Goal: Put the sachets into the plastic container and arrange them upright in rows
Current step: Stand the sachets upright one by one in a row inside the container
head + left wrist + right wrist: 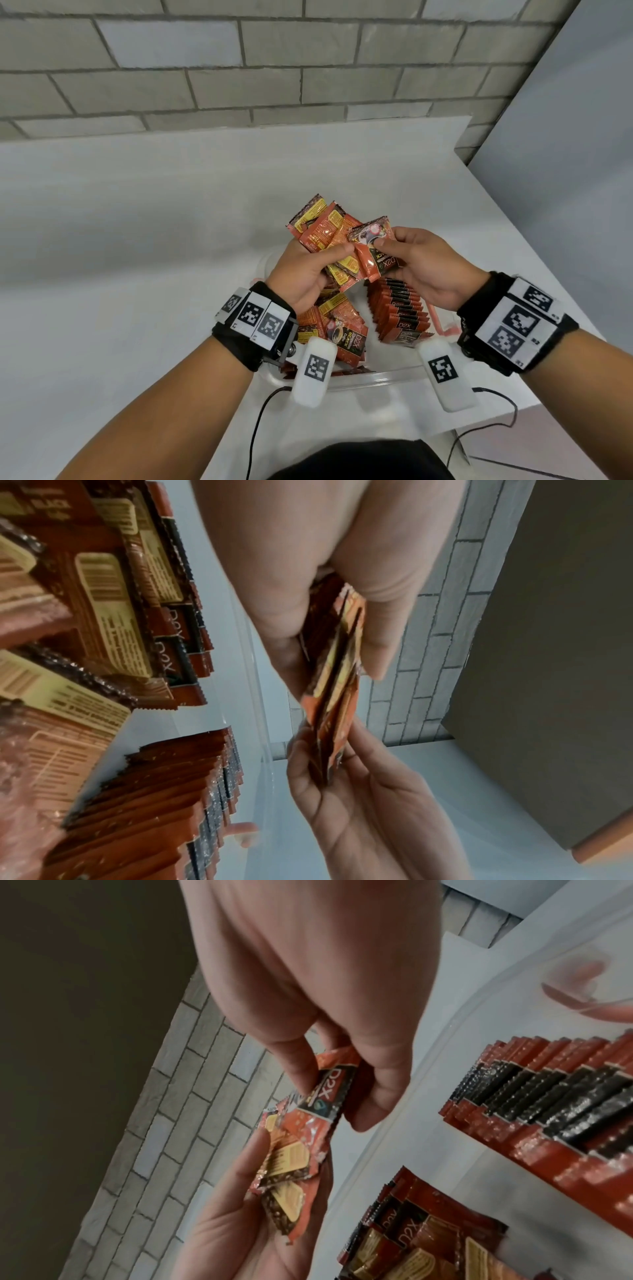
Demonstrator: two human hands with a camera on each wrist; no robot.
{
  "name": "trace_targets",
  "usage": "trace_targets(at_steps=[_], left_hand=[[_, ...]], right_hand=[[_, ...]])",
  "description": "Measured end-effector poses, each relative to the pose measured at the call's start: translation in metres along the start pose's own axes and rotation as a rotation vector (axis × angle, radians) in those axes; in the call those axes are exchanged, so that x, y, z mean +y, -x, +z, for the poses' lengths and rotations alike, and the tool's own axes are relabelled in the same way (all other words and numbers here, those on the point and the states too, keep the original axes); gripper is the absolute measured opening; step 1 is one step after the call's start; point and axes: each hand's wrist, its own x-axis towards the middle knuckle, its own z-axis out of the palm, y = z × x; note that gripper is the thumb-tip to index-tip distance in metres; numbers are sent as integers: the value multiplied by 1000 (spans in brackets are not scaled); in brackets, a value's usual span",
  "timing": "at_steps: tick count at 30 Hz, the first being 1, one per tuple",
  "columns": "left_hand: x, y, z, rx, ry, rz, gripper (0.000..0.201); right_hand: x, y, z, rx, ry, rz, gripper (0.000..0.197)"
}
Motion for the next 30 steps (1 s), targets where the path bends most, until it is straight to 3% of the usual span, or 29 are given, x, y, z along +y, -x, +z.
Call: trace_targets(at_steps=[4,10,16,22,24,30], left_hand=[[1,-2,-3,35,221,-89,24],[7,-3,-10,110,359,-36,28],[4,-7,-14,154,474,-3,20],[1,-2,0,161,216,-9,16],[0,0,0,134,224,-16,17],[2,6,-9,90,85,1,14]], right_hand=[[-3,-3,-4,55,-64,9,14],[-3,-4,-11,176,-218,4,14],[2,0,-1,81,-250,-9,21],[10,-1,12,39,-176,37,28],[10,-1,12,37,-146,39,27],[4,5,2,74,-142,-50,20]])
